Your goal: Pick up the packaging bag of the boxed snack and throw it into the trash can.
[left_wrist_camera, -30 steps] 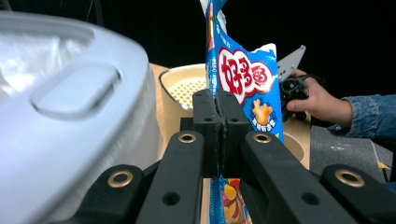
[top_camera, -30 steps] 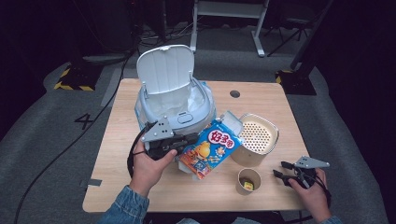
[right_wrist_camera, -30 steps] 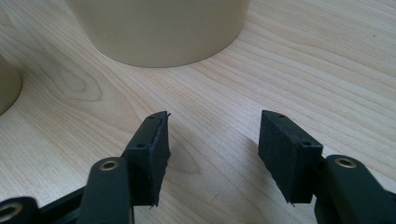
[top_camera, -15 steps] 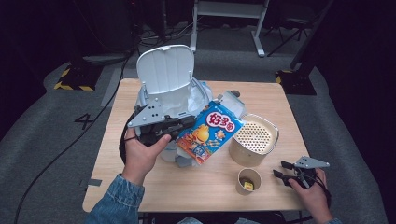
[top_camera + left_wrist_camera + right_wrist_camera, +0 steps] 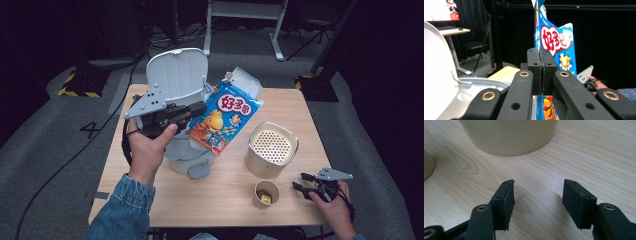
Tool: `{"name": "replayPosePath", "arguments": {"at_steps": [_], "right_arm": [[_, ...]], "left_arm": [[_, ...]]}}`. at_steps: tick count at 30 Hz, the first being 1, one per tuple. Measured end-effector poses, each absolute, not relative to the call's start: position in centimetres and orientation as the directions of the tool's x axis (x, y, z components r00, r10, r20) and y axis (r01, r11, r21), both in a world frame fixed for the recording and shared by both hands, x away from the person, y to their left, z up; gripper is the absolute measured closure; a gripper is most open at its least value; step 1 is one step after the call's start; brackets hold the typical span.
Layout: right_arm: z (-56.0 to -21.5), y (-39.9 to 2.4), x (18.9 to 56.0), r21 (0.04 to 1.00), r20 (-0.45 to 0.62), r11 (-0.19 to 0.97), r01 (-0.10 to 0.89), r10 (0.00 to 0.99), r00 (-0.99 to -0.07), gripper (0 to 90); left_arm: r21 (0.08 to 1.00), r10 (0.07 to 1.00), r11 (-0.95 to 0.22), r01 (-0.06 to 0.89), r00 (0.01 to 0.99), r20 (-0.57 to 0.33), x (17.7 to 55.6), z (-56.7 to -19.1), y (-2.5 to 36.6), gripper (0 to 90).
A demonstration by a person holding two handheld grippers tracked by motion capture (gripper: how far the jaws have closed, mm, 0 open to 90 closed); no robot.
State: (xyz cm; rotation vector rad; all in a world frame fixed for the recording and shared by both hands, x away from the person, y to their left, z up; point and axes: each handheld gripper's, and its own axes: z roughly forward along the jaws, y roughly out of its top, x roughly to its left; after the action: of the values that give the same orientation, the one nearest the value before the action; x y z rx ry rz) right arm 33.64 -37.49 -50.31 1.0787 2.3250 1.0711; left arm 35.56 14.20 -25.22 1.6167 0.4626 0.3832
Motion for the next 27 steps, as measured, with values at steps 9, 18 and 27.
{"name": "replayPosePath", "arguments": {"at_steps": [9, 18, 27], "right_arm": [[-50.3, -37.5, 33.7, 0.762, -0.007, 0.42, 0.492, 0.766, -0.643, 43.0], [-50.3, -37.5, 33.7, 0.762, -0.007, 0.42, 0.493, 0.766, -0.643, 43.0], [-50.3, -37.5, 33.7, 0.762, -0.007, 0.42, 0.493, 0.766, -0.643, 43.0]], "left_arm": [[0.998, 0.538, -0.004, 0.058, 0.842, -0.047, 36.8, -23.1, 14.3, 88.2], [0.999, 0.619, 0.036, 0.034, 0.784, -0.049, 37.8, -21.7, 15.0, 88.2], [0.998, 0.703, 0.056, 0.035, 0.708, -0.064, 39.7, -21.9, 16.3, 88.2]]}}
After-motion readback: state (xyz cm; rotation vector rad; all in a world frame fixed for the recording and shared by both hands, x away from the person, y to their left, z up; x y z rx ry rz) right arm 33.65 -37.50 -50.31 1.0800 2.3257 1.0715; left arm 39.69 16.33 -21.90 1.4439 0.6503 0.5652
